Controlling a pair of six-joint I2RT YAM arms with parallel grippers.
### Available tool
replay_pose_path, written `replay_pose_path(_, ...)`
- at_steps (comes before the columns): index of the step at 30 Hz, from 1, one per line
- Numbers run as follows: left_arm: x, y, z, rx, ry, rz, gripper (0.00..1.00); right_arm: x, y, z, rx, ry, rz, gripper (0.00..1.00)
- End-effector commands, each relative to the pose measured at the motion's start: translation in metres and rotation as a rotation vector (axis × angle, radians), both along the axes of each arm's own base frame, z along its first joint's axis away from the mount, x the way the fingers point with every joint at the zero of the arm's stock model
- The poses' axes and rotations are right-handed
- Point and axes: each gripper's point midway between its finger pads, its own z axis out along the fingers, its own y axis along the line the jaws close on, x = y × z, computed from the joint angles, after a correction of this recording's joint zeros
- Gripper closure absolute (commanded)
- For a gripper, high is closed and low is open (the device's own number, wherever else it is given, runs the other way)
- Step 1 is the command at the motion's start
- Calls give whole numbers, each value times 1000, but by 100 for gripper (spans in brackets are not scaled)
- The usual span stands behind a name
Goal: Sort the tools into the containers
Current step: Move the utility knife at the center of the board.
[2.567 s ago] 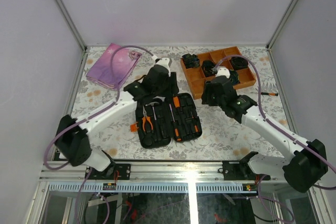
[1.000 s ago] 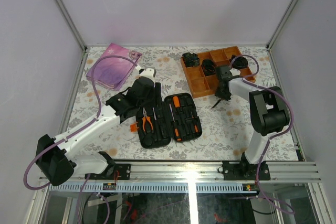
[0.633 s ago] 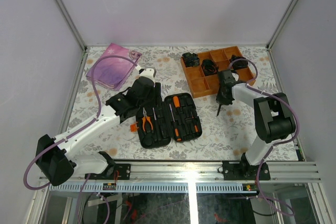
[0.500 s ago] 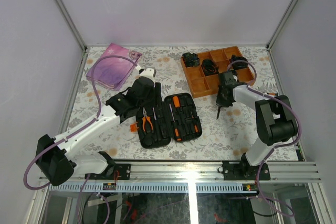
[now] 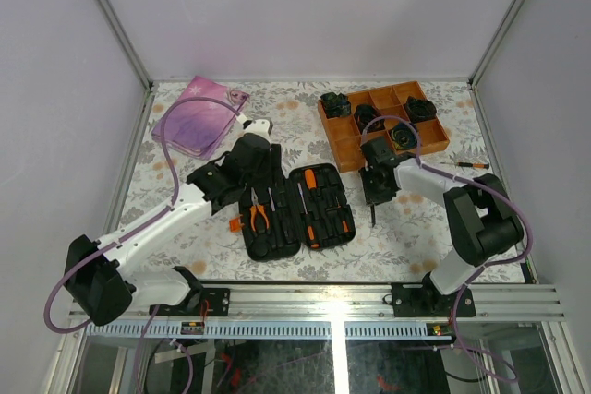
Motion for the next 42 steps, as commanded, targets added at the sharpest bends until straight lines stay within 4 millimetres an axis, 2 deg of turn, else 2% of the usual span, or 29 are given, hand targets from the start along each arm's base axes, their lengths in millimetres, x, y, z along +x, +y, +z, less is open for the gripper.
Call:
replay_pose_path(1, 5, 4, 7, -7, -20, 10, 47, -1, -4, 19, -60, -52, 27, 66)
replay_pose_path(5, 3, 6, 5, 1, -18, 11, 47, -5, -4, 26, -34, -75, 2, 59)
replay_pose_path(10, 4, 6, 9, -6, -26, 14, 47, -7, 5, 28, 26, -83, -18, 57)
replay_pose_path(18, 4, 6, 9, -8, -25, 14, 47, 18, 12, 32, 40, -141, -62, 56)
replay_pose_path(27, 3, 7, 7, -5, -21, 13, 47, 33, 11, 16, -9, -130, -81, 57)
replay_pose_path(30, 4, 7, 6, -3, -21, 15, 47, 32, 9, 6, -28, -104, -85, 57)
replay_pose_path(34, 4, 8, 7, 3, -24, 19, 48, 29, 9, 0, -39, -71, -74, 62)
replay_pose_path(42, 7, 15, 9, 9, -35, 49, 47, 20, 0, -13, -88, -31, -93, 80)
